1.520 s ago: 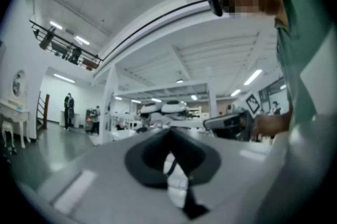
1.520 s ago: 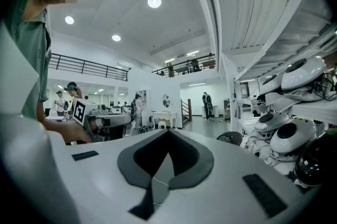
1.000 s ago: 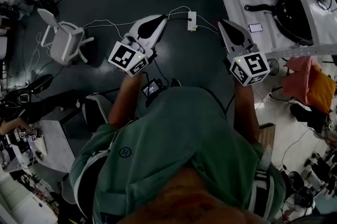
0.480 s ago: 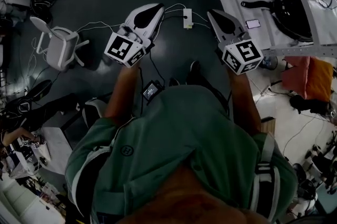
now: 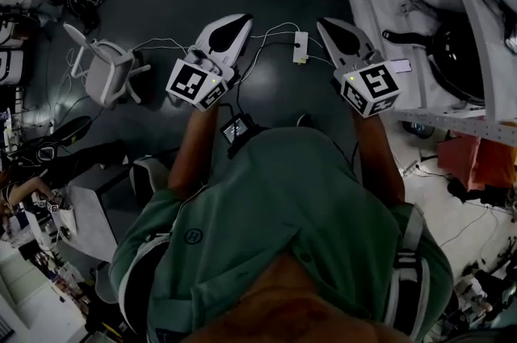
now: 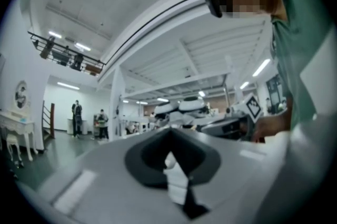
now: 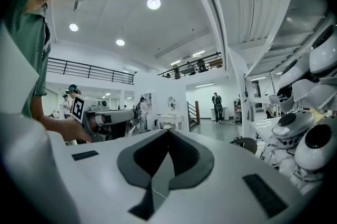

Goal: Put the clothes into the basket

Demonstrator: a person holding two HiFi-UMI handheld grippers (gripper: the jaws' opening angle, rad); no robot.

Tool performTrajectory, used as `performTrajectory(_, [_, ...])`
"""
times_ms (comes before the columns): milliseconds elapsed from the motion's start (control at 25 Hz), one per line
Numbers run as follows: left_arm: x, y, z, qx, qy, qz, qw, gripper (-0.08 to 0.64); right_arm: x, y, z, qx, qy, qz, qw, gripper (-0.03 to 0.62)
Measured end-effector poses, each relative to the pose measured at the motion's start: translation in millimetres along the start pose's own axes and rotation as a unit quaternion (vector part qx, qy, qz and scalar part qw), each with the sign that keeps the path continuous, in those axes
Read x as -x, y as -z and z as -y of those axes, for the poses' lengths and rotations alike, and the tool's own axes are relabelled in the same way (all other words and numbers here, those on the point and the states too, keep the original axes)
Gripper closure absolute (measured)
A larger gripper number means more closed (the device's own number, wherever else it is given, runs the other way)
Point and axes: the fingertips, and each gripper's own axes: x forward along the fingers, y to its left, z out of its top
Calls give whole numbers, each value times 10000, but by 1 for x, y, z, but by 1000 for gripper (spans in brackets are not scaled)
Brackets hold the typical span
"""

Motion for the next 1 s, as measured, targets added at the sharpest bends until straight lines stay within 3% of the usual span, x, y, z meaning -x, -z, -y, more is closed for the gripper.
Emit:
performTrajectory(400, [-16,8,-63,90,-76,-71,9999,558,-53,3,34,-104,60,-173,9998,587])
performTrajectory(1000, [-23,16,-211,242,614,211,9976,557,-194,-21,43,-7,773,-152,9969,586])
